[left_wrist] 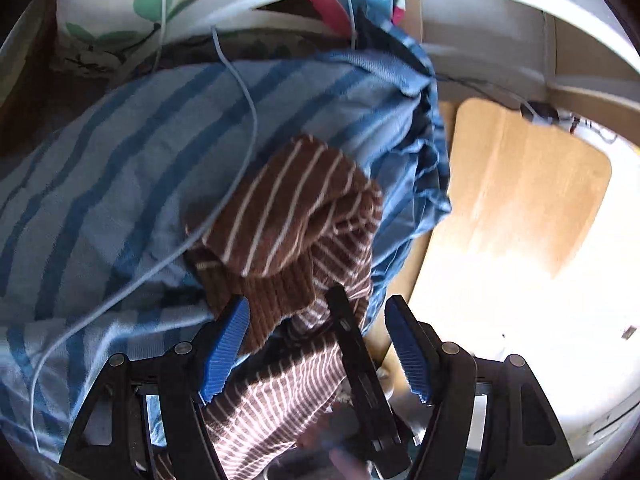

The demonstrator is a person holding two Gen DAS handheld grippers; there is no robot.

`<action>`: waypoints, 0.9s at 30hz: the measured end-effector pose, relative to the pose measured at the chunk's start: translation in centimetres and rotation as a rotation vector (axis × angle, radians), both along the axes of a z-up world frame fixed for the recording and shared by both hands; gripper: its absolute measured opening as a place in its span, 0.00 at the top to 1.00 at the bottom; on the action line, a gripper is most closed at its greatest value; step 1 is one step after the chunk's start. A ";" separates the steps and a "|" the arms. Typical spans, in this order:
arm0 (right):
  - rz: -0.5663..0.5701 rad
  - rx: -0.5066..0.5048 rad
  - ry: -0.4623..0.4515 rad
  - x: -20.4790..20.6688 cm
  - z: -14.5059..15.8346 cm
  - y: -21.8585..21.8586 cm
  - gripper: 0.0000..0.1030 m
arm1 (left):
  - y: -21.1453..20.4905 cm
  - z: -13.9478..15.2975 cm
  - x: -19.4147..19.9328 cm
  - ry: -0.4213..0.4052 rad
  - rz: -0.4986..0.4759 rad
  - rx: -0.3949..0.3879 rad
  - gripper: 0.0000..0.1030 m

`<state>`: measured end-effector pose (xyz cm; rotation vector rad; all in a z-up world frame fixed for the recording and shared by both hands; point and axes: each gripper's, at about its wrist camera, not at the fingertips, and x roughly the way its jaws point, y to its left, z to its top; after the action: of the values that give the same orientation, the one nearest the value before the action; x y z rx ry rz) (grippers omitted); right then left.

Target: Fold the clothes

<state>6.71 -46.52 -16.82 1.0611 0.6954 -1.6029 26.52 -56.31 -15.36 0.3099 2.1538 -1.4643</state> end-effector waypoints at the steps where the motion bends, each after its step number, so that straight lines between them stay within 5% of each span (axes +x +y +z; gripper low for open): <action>1: -0.010 0.004 -0.009 -0.1 -0.5 -0.2 0.38 | -0.4 -0.2 0.1 0.016 0.008 0.008 0.31; 3: -0.020 -0.015 -0.037 -0.1 -0.7 0.3 0.75 | -0.7 0.0 -0.2 0.029 0.017 0.010 0.31; 5: -0.001 -0.076 -0.048 0.6 0.6 2.3 0.88 | -0.9 0.1 -0.5 0.025 0.027 0.011 0.31; 7: 0.022 -0.115 -0.006 1.7 1.8 5.0 0.89 | -1.0 -0.2 -0.8 0.032 0.043 0.033 0.31; 12: -0.048 -0.024 -0.031 0.5 -0.9 9.2 0.90 | -0.9 -1.8 -2.3 -0.039 0.071 0.100 0.31; 18: -0.071 0.024 -0.054 0.1 -2.6 11.3 0.91 | -0.3 -4.1 -4.4 -0.089 0.007 0.148 0.31; 20: -0.072 0.016 -0.057 0.1 -2.3 11.5 0.90 | -0.1 -4.5 -4.8 -0.109 -0.017 0.153 0.49; 21: -0.085 0.009 -0.083 -0.2 -2.1 11.8 0.86 | 0.0 -4.7 -4.8 -0.125 -0.020 0.164 0.58; 22: -0.098 0.002 -0.109 -0.5 -1.8 12.1 0.82 | 0.1 -5.0 -4.8 -0.140 -0.023 0.176 0.80; 23: -0.112 -0.005 -0.135 -0.7 -1.6 12.4 0.70 | 0.2 -5.0 -4.7 -0.120 -0.016 0.180 0.91; 24: -0.133 -0.023 -0.170 -1.1 -1.1 12.7 0.56 | 0.2 -4.9 -4.6 -0.092 -0.007 0.183 0.92; 27: -0.208 -0.071 -0.226 -2.0 0.6 13.6 0.43 | 0.4 -0.4 -3.0 -0.002 0.044 -0.028 0.93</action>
<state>4.75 -32.88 -16.22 1.2712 0.3843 -1.6364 23.57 -55.95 -15.80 0.2520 2.1233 -1.4675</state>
